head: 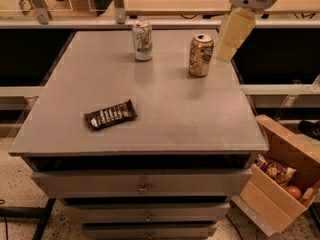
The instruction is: Move 7up can near rxbar chocolate
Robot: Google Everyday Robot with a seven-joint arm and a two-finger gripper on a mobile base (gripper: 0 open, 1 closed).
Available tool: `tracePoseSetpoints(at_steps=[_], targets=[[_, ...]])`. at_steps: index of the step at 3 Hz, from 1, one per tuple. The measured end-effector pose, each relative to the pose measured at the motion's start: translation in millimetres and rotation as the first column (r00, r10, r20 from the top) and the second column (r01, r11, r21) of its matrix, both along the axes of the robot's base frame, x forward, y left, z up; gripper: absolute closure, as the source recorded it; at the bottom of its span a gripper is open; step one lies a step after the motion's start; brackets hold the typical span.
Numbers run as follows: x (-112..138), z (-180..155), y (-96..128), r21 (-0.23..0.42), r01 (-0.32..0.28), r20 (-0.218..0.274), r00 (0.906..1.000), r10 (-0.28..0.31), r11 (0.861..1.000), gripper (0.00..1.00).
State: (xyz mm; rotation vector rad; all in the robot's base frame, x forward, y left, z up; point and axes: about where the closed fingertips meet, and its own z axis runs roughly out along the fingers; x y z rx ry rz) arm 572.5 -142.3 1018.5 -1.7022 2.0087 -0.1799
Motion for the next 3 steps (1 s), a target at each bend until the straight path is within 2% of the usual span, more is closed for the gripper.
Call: tracePoseSetpoints(at_steps=[2,3], targets=[[74.8,-15.9,65.6,0.075,-0.065,-0.013,0.9977,0.067,0.995,0.00],[104.6,-27.5,96.9,0.129,-0.092,-0.014,0.9954,0.095,0.987,0.00]])
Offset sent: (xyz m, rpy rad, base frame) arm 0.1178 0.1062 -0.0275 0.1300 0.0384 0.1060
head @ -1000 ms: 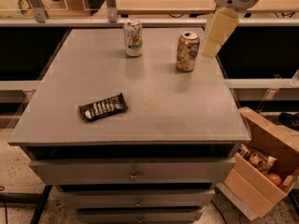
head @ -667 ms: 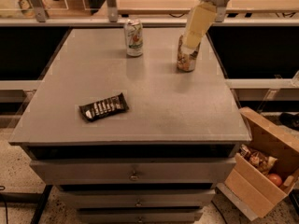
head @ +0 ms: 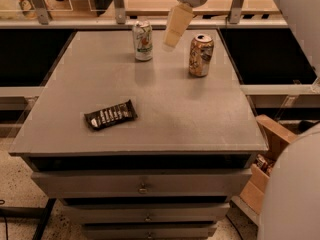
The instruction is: Move 7up can near rxbar chocolate
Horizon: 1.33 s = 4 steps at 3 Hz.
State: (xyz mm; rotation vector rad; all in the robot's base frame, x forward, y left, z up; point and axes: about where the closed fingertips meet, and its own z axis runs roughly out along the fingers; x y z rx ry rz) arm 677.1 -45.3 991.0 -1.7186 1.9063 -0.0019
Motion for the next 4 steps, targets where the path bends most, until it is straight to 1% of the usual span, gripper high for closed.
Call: tracePoseSetpoints(at_steps=[1,2,3,4], targets=[[22.4,-11.1,23.6,0.044,-0.004,0.001,1.0000,0.004,0.999,0.00],[41.0,-19.1,47.3,0.063,-0.008,0.009,0.9999,0.007,0.998,0.00],[60.0,-31.7,63.5,0.064,-0.002,0.002,1.0000,0.002,0.998,0.00],[77.1,-51.3,75.1,0.055,-0.002,-0.022,0.9998,0.003,0.998,0.00]])
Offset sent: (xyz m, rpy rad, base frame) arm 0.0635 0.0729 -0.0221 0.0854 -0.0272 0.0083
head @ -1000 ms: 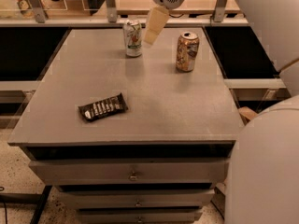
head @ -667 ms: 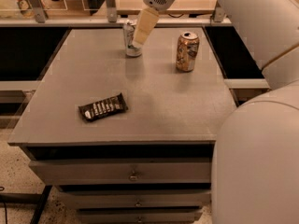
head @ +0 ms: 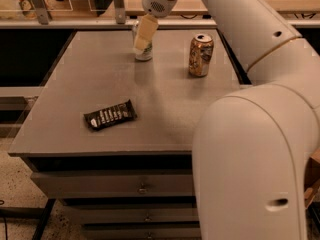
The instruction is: Move 7up can near rxbar chocolate
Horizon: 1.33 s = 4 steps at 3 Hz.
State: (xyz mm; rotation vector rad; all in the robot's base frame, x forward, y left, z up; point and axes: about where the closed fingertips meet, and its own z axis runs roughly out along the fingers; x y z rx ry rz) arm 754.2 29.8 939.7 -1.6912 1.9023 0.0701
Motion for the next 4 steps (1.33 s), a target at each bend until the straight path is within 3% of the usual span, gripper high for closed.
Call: tracePoseSetpoints(at_steps=[4], targets=[[39.5,-45.1,13.1,0.016,-0.026,-0.036,0.9990,0.026,1.000,0.00]])
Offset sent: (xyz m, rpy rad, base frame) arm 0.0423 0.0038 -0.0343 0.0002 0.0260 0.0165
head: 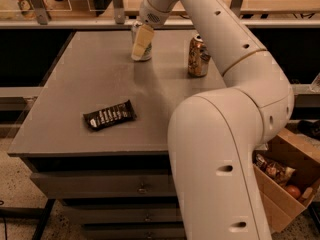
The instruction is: Move 7up can near rxbar chocolate
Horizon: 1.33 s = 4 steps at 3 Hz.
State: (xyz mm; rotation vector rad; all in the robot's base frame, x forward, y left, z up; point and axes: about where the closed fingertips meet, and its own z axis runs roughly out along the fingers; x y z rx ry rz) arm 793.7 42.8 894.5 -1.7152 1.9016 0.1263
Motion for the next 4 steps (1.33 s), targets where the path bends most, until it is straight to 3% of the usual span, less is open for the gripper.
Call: tracePoseSetpoints(at_steps=[1,4], targets=[[3.0,-2.9,-0.6,0.034,-0.003,-0.014,0.9999,0.003,0.999,0.18],[-12.8,17.0,-6.1,0.124,-0.040,-0.054,0.9974,0.047,0.991,0.88]])
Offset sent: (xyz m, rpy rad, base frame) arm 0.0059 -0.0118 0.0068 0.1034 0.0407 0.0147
